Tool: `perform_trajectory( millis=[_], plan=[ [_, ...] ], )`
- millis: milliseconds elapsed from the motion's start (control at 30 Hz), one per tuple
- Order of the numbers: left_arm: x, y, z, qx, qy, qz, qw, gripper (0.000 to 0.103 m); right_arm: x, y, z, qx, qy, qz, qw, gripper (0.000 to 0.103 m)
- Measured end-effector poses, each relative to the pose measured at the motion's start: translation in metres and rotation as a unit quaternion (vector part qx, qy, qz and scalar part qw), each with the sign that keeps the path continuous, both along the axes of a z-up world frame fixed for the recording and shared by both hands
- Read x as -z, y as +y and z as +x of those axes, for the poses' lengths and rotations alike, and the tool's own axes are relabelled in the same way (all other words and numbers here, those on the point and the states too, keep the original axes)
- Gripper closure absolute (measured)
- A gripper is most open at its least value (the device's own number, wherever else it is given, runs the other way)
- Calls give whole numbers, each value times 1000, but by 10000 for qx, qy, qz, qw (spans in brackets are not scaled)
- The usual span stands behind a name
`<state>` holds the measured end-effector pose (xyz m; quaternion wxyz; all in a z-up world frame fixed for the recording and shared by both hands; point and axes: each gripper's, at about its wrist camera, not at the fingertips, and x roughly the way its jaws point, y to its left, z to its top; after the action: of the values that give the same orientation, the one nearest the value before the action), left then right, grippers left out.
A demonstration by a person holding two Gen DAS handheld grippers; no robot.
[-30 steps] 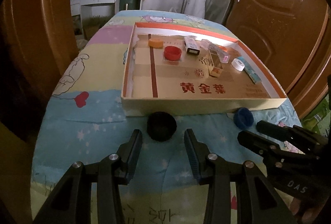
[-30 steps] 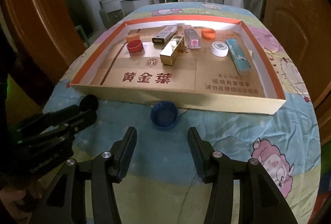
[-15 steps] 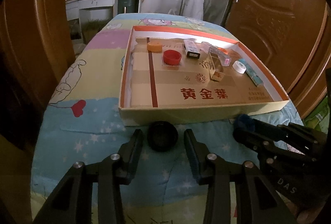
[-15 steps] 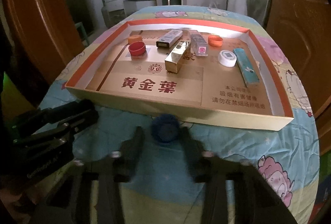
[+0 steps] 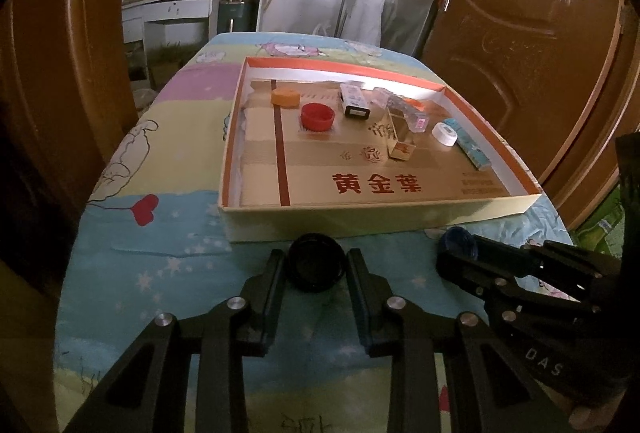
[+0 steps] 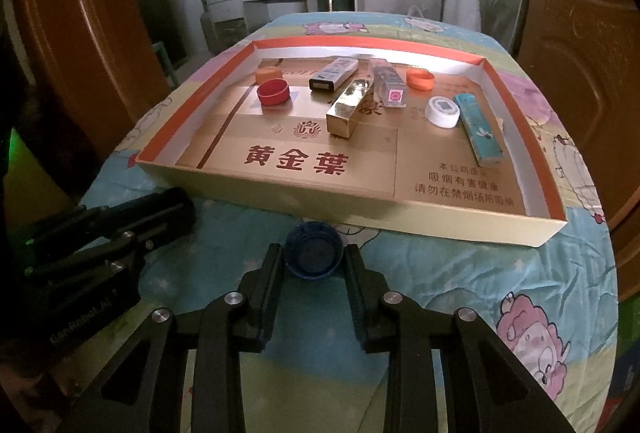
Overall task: Organize rigid objects
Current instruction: 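Grasp the black cap with the left gripper while the right gripper grasps the blue cap, then carry the black cap and blue cap with both grippers over the box lid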
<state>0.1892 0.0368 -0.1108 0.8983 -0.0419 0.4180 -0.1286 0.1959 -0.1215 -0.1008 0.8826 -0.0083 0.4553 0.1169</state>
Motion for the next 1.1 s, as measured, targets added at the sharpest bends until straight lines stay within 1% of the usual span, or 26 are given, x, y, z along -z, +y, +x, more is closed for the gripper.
perform_trajectory(
  millis=[233, 600, 1100],
  plan=[
    [-13, -1, -8, 24, -133, -31, 9999, 72, -10, -2, -9, 9, -102, 29, 9999, 72],
    [-46, -6, -11, 94, -452, -40, 9989, 72, -39, -15, -20, 101, -399, 122, 9991, 72],
    [-71, -11, 10, -15, -700, 44, 9975, 72, -71, -36, -2, 279, -771, 108, 9966, 72]
  ],
)
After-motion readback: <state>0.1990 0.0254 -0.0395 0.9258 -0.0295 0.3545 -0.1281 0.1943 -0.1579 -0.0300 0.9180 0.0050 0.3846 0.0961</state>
